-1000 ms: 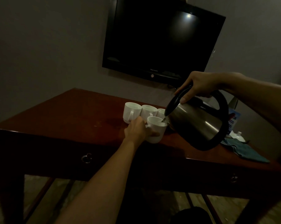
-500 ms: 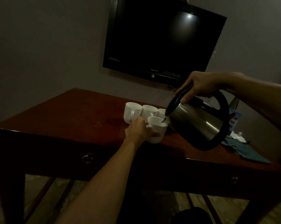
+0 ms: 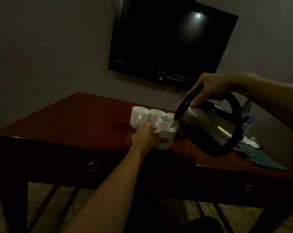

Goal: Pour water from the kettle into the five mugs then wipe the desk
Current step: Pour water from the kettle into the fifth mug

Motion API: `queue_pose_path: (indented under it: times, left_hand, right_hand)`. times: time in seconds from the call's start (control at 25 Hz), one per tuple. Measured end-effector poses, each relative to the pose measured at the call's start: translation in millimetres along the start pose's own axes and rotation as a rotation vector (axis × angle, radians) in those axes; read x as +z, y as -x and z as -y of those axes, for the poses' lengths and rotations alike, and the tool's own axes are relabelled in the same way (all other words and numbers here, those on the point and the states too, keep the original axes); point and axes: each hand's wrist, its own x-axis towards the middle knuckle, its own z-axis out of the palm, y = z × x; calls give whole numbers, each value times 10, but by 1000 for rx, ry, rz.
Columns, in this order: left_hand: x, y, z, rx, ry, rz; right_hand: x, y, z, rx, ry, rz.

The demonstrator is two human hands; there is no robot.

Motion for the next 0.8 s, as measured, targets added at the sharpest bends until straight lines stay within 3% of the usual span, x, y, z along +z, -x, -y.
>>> queue_pose_path:
  times: [0.8]
  left_hand:
    - [-5,-2,-22,-13,-9,-1]
  right_hand:
    - [-20,-48,14,20,-16,28]
